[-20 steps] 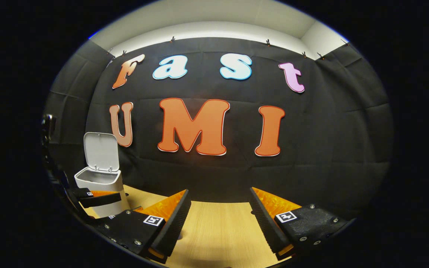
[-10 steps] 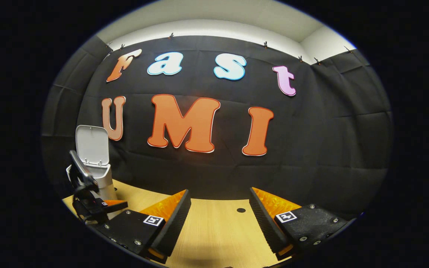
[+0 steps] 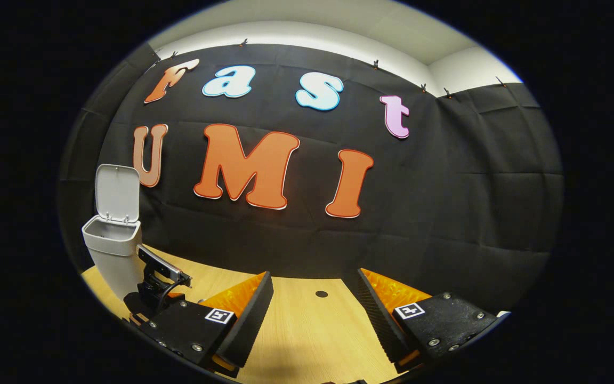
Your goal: Press the lid of the desktop garbage bin to open it, pick up the crumpled paper on the desktop and throw it into the bin, then pick up the pop can on the desktop and drop it into the bin, and finally close the garbage bin lid.
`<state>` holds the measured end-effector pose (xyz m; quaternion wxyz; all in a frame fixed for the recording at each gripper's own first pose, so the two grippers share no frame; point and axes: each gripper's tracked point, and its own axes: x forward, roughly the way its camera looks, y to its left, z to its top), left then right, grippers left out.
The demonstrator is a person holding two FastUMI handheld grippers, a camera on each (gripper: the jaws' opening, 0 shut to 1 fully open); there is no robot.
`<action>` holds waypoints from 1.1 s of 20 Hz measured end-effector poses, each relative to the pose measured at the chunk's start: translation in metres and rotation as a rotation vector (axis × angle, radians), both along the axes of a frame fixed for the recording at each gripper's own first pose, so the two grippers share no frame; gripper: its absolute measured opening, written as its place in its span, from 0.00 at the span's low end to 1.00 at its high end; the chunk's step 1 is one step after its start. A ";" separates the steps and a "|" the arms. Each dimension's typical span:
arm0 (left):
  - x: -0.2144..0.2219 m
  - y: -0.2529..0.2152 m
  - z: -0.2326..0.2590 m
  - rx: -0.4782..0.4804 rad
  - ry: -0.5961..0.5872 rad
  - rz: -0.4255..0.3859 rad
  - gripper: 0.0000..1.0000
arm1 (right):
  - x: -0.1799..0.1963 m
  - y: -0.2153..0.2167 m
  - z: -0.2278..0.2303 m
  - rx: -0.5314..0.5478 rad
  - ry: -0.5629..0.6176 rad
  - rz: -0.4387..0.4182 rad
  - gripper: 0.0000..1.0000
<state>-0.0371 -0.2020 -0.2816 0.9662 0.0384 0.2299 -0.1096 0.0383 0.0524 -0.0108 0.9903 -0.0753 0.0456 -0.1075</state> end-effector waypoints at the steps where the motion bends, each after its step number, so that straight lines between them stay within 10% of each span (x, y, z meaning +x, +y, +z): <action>1: 0.003 0.000 -0.005 0.008 0.004 0.005 0.95 | -0.001 -0.001 0.001 -0.001 0.002 -0.005 0.93; 22: 0.031 -0.005 -0.076 0.034 0.163 0.040 0.85 | -0.011 -0.018 -0.011 0.025 0.034 -0.016 0.93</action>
